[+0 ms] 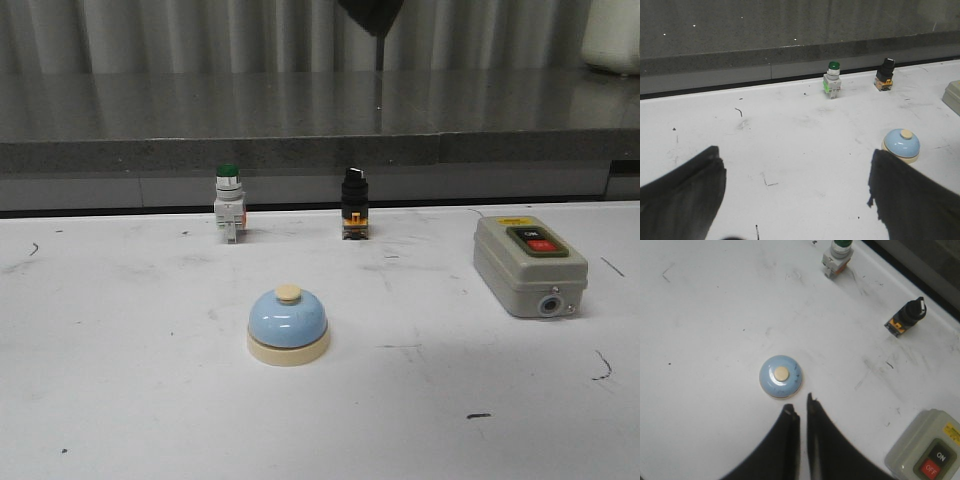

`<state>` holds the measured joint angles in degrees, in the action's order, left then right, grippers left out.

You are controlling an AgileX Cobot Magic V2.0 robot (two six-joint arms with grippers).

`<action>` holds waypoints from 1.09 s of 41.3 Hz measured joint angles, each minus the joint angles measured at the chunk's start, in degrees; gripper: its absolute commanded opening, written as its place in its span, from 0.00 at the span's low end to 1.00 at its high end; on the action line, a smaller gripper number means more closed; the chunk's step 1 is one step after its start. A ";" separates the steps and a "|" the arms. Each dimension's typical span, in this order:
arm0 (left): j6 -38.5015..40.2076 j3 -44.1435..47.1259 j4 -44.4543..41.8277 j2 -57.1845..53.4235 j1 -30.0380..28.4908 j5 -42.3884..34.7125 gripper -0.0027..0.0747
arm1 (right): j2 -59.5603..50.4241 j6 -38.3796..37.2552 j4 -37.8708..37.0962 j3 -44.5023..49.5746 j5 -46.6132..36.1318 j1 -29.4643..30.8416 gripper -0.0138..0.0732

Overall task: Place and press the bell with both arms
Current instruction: 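Move the right gripper over the blue bell, then lower the closed right gripper onto the bell button, then raise the right gripper up and away from the bell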

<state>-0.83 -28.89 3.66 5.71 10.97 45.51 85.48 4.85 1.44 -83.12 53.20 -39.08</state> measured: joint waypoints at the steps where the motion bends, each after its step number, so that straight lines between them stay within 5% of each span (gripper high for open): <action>1: 0.00 0.00 0.00 0.00 0.00 0.00 0.77 | 0.55 0.00 0.00 -0.14 -0.12 0.00 0.08; 45: 0.00 0.00 0.00 0.00 0.00 0.00 0.77 | 28.25 0.10 5.24 -6.15 -3.23 0.00 0.08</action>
<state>-0.83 -28.89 3.66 5.71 10.97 45.51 113.73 4.95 6.69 -89.28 49.97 -39.08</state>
